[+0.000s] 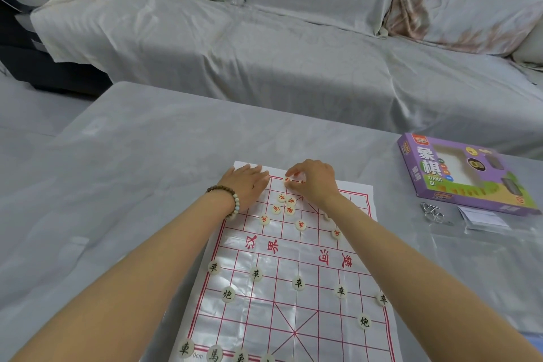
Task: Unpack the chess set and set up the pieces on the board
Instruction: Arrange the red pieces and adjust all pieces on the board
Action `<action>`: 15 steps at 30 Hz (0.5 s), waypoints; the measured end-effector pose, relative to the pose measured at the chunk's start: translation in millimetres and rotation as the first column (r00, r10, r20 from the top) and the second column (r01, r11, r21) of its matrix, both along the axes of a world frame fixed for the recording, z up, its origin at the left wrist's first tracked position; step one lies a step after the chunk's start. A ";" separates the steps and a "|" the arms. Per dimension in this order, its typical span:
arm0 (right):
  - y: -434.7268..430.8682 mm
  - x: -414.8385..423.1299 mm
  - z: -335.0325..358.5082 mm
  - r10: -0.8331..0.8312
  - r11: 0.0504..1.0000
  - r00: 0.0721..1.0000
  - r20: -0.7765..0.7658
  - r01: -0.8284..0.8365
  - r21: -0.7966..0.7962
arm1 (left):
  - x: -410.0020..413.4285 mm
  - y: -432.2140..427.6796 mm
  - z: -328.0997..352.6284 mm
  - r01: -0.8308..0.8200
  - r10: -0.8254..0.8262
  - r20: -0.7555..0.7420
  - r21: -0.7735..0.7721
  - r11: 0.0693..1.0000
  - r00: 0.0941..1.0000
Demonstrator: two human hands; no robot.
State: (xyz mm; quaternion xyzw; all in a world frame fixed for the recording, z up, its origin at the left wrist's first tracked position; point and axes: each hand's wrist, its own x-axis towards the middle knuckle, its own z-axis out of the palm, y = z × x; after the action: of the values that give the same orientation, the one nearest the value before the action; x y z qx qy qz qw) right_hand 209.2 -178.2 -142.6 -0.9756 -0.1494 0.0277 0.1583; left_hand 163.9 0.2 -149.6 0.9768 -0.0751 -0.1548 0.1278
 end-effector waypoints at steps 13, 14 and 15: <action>-3.4 -8.7 9.0 0.008 0.997 1.000 -0.015 -0.007 0.076 | -8.1 1.1 -2.0 -0.019 0.024 0.084 -0.064 0.998 0.996; -5.0 -13.3 12.4 0.006 0.995 1.000 0.004 -0.006 0.098 | -11.3 1.7 -1.6 -0.021 0.031 0.115 -0.086 0.996 0.993; -7.4 -19.1 16.0 0.008 0.994 1.000 0.024 -0.010 0.112 | -15.0 2.4 -0.2 -0.017 0.033 0.145 -0.108 0.994 0.989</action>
State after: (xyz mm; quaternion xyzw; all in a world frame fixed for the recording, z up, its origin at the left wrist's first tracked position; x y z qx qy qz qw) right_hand 190.1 -185.6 -126.6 -0.9648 -0.1570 0.0083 0.2108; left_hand 149.0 2.6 -149.8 0.9782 -0.0800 -0.0765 0.1757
